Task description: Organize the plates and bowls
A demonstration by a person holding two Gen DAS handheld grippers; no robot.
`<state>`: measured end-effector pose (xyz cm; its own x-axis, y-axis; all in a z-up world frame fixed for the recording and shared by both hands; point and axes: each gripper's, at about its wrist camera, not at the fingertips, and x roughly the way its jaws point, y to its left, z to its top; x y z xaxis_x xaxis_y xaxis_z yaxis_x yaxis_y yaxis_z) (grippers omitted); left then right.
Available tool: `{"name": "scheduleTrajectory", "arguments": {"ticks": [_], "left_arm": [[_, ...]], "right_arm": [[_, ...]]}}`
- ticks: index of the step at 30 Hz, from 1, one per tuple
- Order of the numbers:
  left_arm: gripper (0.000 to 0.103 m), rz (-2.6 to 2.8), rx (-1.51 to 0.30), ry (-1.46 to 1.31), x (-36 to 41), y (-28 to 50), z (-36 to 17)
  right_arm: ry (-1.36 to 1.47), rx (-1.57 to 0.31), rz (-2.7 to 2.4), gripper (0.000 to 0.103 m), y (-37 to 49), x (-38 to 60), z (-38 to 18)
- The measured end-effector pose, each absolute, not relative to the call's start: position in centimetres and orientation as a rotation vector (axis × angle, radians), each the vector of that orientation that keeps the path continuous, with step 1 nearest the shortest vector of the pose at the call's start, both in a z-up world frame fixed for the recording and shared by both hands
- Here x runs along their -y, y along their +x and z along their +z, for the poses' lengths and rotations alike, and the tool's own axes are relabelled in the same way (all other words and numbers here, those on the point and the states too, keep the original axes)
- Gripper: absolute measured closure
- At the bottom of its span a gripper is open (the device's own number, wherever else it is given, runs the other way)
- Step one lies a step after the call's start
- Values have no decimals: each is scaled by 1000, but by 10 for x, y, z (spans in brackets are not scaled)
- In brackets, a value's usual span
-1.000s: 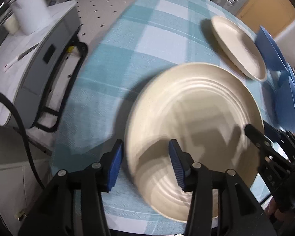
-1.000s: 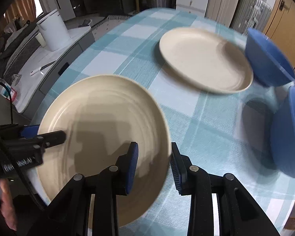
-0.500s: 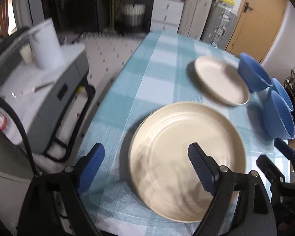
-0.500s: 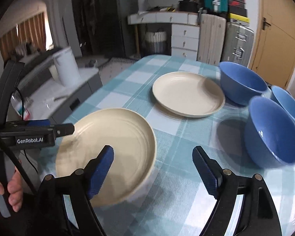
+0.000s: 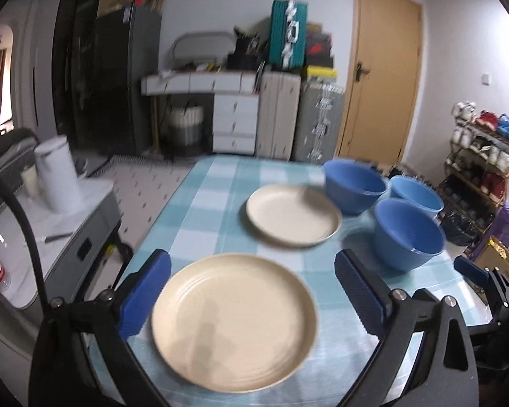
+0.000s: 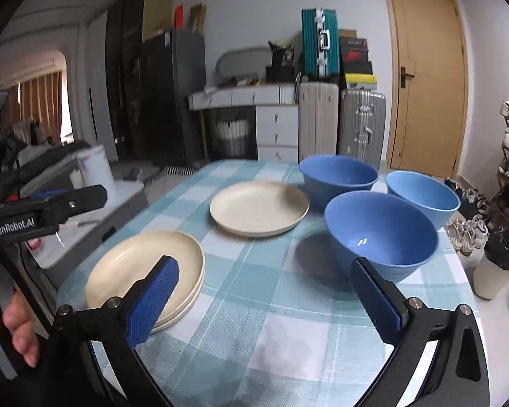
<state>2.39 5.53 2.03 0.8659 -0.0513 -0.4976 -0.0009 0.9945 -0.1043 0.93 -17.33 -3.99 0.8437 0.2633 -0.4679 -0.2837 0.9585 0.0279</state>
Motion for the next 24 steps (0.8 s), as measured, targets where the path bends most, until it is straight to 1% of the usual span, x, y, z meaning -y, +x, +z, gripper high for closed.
{"name": "scheduleTrajectory", "arguments": {"ticks": [4,12,14,19,24], "left_arm": [[3,-76,-488,-134,-46,15,19],[2,-45,-433,-60,-27,5,18],[0,-47,-421,-54,-26,4,18],[0,-37,-383,-62,-27,-3,21],[0,-43,-401,-84,-30,0,19]], "right_arm": [[-31,-446,265,1,-2,183,-34],[-63,-322,166,1,-28,194,-19],[-55,-326,164,1,-28,195,-17],[-49,-367,159,1,-22,195,-20],[-67,-369,156,1,-20,190,-21]]}}
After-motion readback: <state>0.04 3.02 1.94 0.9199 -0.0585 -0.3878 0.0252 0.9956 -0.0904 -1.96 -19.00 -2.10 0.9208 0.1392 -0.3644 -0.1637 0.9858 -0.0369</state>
